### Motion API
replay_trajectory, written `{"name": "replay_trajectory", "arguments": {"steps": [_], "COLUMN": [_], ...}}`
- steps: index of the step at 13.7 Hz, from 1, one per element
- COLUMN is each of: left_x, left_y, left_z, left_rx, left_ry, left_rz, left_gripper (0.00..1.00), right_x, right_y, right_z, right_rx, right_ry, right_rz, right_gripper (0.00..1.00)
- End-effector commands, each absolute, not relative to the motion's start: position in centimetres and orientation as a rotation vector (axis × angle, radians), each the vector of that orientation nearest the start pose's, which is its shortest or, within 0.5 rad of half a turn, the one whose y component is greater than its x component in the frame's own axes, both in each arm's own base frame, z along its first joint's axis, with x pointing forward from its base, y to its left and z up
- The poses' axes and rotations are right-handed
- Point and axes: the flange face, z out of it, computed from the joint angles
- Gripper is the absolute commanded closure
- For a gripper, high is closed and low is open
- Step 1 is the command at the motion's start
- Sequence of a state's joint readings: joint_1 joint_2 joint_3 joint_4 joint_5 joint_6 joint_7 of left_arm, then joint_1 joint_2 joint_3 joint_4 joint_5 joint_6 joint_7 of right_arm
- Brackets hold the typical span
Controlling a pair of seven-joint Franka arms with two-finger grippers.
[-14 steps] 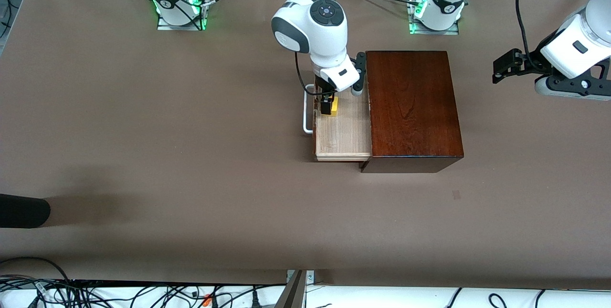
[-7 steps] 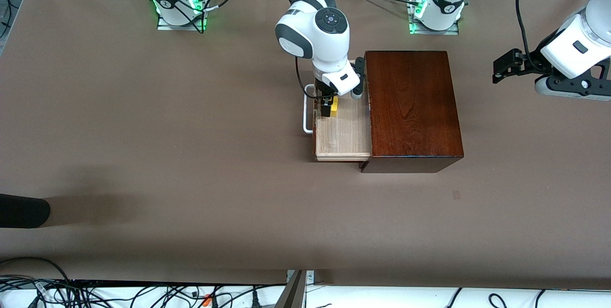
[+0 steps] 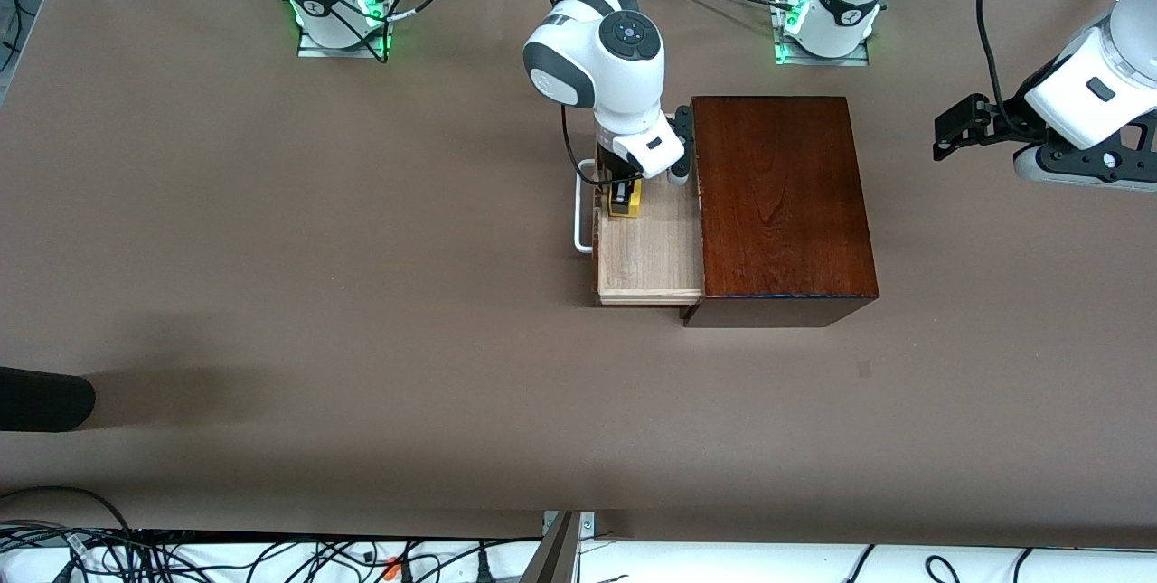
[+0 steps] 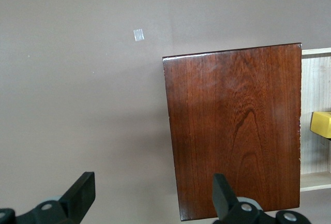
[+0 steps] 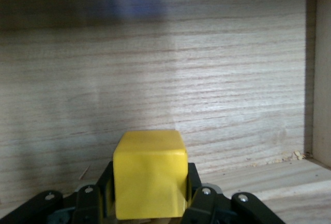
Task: Open drawer, take yellow block, close drawer
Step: 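Lower the right gripper and grasp the yellow cube, then carry the cube with the right gripper while the left gripper reaches the drawer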
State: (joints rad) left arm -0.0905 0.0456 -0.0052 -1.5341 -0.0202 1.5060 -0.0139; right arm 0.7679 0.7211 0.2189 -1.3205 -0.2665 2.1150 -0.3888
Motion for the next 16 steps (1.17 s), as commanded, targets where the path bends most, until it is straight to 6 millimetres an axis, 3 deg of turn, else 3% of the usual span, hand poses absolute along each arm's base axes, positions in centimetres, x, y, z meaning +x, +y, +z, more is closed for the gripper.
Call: {"name": "replay_trajectory", "arguments": {"steps": [1, 5, 7, 9, 10, 12, 16], "left_x": [55.7, 55.7, 55.7, 55.6, 55.4, 55.1, 54.7], "left_y": [-5.6, -5.7, -5.7, -6.9, -9.1, -11.5, -18.0], "left_z": [61.1, 61.2, 61.2, 61.0, 60.8, 61.0, 60.0], "left_rx": [-3.172, -3.173, -3.172, -3.171, -3.167, -3.166, -3.153], "left_ry": [0.155, 0.157, 0.159, 0.167, 0.222, 0.244, 0.347], "left_rz": [0.105, 0.103, 0.103, 0.109, 0.115, 0.112, 0.135], "left_gripper": [0.0, 0.0, 0.0, 0.0, 0.0, 0.0, 0.0], "right_x": [45.9, 46.1, 47.1, 49.9, 51.3, 53.5, 56.2], "right_y": [59.4, 57.9, 55.3, 50.7, 47.9, 42.7, 33.0], "right_z": [37.2, 44.2, 48.5, 51.4, 52.7, 55.9, 58.3], "right_rx": [-2.457, -2.603, -2.649, -2.726, -2.768, -2.825, -2.898], "right_ry": [-2.093, -1.962, -1.844, -1.712, -1.661, -1.531, -1.301], "right_rz": [-0.158, -0.081, -0.094, -0.049, -0.024, -0.006, 0.025], "right_gripper": [1.0, 1.0, 1.0, 1.0, 1.0, 1.0, 1.0]}}
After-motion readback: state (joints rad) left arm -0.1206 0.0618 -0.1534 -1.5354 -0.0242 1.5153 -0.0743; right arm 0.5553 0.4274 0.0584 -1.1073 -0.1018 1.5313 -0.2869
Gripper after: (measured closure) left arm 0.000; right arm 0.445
